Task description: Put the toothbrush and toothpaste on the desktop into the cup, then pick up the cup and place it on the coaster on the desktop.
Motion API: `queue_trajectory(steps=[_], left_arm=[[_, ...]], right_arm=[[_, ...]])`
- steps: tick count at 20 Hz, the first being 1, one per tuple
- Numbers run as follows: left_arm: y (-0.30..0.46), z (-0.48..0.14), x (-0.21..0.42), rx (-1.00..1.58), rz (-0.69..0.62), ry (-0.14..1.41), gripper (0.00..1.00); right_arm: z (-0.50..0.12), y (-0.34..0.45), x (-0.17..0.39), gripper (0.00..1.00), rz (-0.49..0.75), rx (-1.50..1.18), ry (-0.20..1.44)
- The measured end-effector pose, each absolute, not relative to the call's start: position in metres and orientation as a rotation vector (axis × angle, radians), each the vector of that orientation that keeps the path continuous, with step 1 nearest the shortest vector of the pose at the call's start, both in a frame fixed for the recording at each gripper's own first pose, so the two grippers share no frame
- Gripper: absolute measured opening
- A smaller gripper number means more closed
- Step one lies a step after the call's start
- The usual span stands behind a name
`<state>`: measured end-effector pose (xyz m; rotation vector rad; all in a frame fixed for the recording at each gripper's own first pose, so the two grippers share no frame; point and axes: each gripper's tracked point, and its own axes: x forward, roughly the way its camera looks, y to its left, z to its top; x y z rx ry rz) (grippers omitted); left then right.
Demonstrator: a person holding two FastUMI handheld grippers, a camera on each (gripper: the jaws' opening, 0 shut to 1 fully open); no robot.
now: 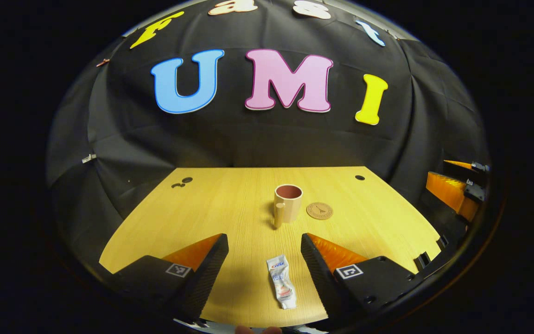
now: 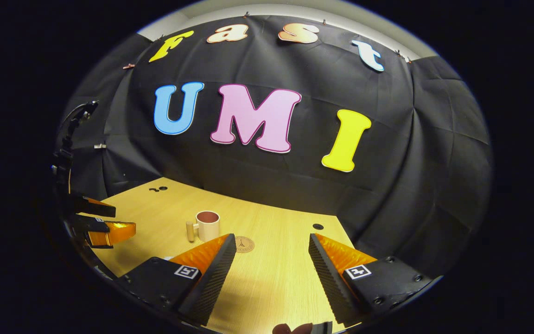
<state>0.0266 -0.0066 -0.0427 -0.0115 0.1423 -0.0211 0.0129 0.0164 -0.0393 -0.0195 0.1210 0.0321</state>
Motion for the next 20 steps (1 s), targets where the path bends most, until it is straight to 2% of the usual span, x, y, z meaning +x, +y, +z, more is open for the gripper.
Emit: queue_trajectory(steps=[9,10,11,12,13,14,15,16,17,18,20], left_arm=[[-0.016,-0.111,0.053,-0.041,-0.091,0.368,0.97],[-0.018,-0.12,0.056,-0.045,-0.103,0.401,0.92],[-0.019,-0.131,0.061,-0.046,-0.11,0.432,0.97],[-0.02,-0.139,0.064,-0.045,-0.115,0.46,0.91],[-0.019,-0.148,0.068,-0.044,-0.117,0.486,0.96],[-0.018,-0.158,0.072,-0.045,-0.118,0.516,0.96],[-0.017,-0.169,0.076,-0.045,-0.115,0.546,0.95],[-0.016,-0.178,0.079,-0.046,-0.109,0.579,0.88],[-0.014,-0.187,0.082,-0.046,-0.105,0.606,0.87],[-0.013,-0.194,0.085,-0.044,-0.1,0.625,0.92],[-0.014,-0.206,0.089,-0.047,-0.103,0.661,0.89]], right_arm=[[-0.05,0.016,0.018,0.97,0.031,-0.029,0.154],[-0.05,0.016,0.019,0.97,0.031,-0.031,0.154],[-0.05,0.016,0.018,0.97,0.034,-0.036,0.151],[-0.05,0.015,0.018,0.97,0.035,-0.046,0.149],[-0.05,0.014,0.018,0.97,0.034,-0.055,0.147],[-0.051,0.012,0.019,0.97,0.035,-0.058,0.15],[-0.053,0.011,0.02,0.97,0.035,-0.056,0.155],[-0.054,0.009,0.02,0.97,0.035,-0.053,0.158],[-0.055,0.007,0.021,0.98,0.033,-0.051,0.162],[-0.057,0.005,0.021,0.97,0.032,-0.05,0.165],[-0.059,0.001,0.022,0.97,0.027,-0.052,0.17]])
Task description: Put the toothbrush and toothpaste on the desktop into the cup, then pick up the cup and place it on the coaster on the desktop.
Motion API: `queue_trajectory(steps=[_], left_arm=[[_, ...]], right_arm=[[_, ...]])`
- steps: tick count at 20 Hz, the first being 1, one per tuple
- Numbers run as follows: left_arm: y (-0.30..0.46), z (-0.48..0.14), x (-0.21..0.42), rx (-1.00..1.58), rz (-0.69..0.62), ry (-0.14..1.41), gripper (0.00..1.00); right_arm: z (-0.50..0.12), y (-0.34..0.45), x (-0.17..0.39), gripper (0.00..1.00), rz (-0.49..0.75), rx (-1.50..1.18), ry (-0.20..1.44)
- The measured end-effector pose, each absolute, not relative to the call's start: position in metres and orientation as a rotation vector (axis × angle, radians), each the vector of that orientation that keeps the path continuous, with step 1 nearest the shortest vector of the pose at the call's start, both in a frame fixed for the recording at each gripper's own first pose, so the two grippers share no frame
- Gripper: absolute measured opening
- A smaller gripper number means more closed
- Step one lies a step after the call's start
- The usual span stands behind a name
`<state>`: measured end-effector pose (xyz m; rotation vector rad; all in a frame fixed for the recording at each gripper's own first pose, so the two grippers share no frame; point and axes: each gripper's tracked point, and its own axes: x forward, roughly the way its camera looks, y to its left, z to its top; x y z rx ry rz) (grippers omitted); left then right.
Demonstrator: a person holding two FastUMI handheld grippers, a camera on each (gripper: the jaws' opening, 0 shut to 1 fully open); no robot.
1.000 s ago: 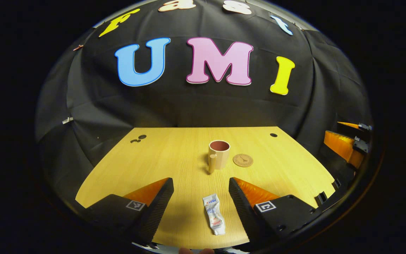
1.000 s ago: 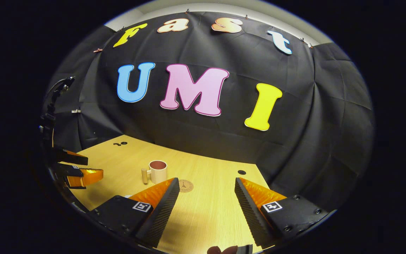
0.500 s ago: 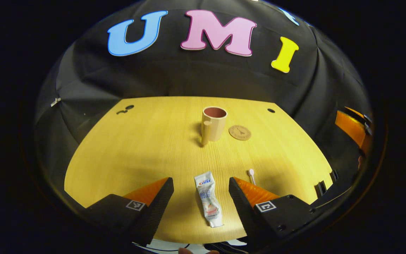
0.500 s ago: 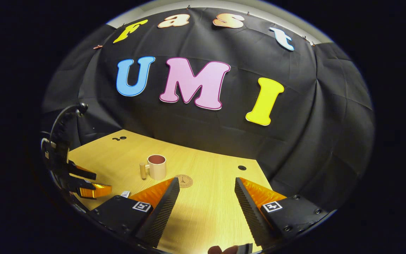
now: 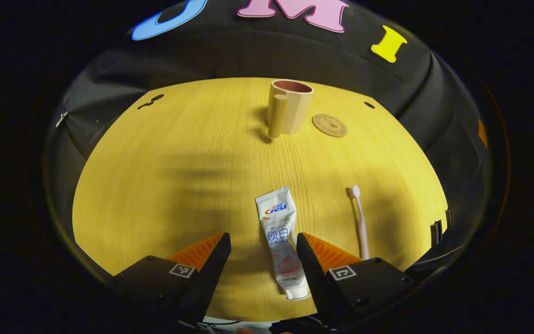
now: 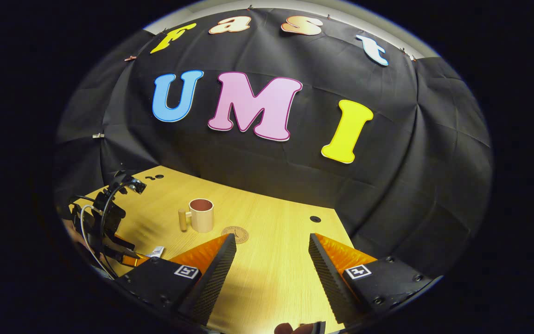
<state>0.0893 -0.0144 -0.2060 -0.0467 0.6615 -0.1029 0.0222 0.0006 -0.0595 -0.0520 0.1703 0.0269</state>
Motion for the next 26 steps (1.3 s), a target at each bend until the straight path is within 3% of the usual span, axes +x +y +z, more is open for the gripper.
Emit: queue_trajectory(steps=[8,9,10,15,16,17,26], left_arm=[[-0.019,-0.225,0.101,0.086,-0.098,0.711,0.83],[-0.023,-0.227,0.099,0.085,-0.103,0.717,0.8],[-0.024,-0.225,0.1,0.071,-0.094,0.711,0.7],[-0.022,-0.227,0.099,-0.02,-0.031,0.801,0.5],[-0.023,-0.227,0.099,-0.033,-0.024,0.832,0.55],[-0.023,-0.226,0.099,-0.049,-0.019,0.854,0.49],[-0.031,-0.224,0.092,-0.151,-0.018,0.895,0.36]], right_arm=[[-0.067,-0.011,0.034,0.97,0.035,-0.032,0.184],[-0.068,-0.011,0.036,0.97,0.039,-0.03,0.186],[-0.069,-0.011,0.037,0.97,0.046,-0.026,0.187],[-0.07,-0.014,0.043,0.98,0.071,-0.008,0.187],[-0.072,-0.015,0.044,0.98,0.076,-0.003,0.19],[-0.073,-0.017,0.045,0.98,0.081,0.001,0.194],[-0.1,-0.001,0.06,0.97,0.218,0.069,0.254]])
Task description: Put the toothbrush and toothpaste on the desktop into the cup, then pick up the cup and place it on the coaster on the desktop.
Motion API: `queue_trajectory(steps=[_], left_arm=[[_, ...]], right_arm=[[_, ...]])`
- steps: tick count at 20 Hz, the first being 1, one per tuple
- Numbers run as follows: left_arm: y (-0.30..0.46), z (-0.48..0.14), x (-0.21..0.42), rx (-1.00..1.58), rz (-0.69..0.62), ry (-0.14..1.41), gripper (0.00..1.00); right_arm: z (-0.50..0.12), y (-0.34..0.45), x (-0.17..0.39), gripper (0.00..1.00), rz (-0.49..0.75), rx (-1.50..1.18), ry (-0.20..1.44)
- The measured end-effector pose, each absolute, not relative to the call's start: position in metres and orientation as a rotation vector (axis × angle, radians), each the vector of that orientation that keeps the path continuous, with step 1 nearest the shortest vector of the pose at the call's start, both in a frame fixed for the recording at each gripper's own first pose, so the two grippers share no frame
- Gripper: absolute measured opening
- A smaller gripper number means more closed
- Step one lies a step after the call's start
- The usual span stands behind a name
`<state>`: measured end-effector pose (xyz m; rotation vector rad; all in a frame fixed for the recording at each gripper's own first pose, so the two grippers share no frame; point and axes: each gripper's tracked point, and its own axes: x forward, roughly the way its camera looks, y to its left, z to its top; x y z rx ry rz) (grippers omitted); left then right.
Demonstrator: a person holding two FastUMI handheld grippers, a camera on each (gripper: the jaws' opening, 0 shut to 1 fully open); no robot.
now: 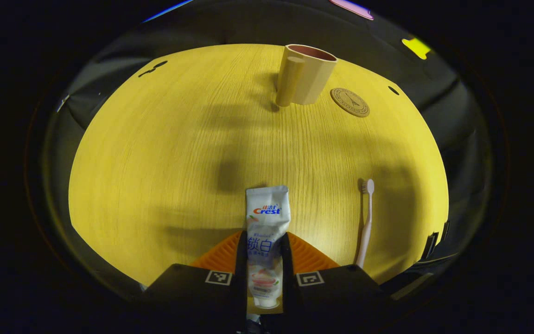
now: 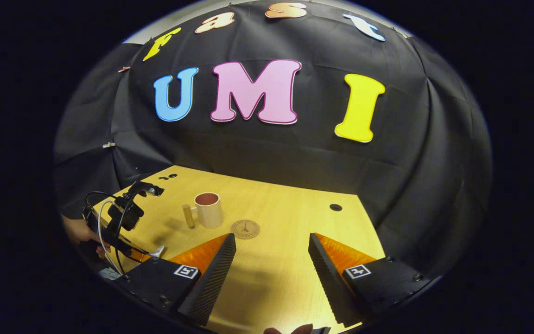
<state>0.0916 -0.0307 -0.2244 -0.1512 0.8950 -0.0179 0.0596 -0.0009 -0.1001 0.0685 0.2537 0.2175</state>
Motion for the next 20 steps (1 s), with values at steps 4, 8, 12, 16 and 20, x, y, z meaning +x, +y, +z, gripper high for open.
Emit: queue_trajectory(steps=[4,8,12,16,20], left_arm=[[-0.033,-0.206,0.082,-0.184,-0.003,0.856,0.24],[-0.035,-0.202,0.079,-0.203,-0.04,0.841,0.19],[-0.034,-0.194,0.071,-0.214,-0.107,0.829,0.15],[-0.028,-0.168,0.059,-0.2,-0.192,0.768,0.13],[-0.012,-0.139,0.041,-0.173,-0.249,0.701,0.14]], right_arm=[[-0.117,0.024,0.055,0.97,0.32,0.083,0.297],[-0.128,0.042,0.053,0.97,0.342,0.097,0.35],[-0.134,0.055,0.047,0.98,0.295,0.116,0.406],[-0.144,0.074,0.031,0.98,0.232,0.151,0.497],[-0.169,0.097,0.017,0.97,0.184,0.137,0.618]])
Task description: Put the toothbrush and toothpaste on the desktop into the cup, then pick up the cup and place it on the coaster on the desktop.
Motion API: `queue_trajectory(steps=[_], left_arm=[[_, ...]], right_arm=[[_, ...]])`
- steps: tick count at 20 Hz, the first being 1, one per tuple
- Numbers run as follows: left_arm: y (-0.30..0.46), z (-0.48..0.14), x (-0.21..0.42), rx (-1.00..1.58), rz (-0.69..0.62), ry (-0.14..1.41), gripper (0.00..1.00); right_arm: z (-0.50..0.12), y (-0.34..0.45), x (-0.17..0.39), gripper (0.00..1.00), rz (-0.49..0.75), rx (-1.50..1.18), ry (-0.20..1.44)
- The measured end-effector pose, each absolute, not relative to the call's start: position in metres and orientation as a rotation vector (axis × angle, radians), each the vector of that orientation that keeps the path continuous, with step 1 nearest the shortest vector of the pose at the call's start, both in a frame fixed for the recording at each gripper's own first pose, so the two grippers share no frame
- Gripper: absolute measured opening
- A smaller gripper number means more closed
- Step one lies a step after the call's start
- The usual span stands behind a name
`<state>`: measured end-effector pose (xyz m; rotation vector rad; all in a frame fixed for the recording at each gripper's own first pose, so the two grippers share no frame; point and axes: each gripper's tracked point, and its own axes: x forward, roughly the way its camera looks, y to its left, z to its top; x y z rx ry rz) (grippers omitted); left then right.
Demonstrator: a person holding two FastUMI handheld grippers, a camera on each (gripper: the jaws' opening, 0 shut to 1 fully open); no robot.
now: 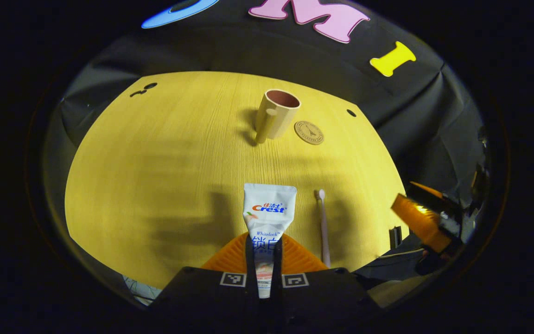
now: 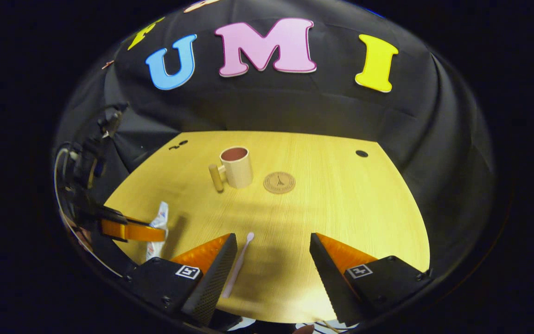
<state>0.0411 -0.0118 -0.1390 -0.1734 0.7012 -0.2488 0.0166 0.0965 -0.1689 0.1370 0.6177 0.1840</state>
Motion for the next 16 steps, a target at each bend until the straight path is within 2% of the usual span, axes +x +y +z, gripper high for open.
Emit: queue_trajectory(steps=[8,16], left_arm=[[0.028,-0.124,0.018,-0.146,-0.296,0.652,0.13],[0.058,-0.133,0.005,-0.153,-0.294,0.649,0.13]], right_arm=[[-0.23,0.141,0.004,0.98,0.139,0.117,0.827],[-0.267,0.162,0.018,0.96,0.103,0.112,0.937]])
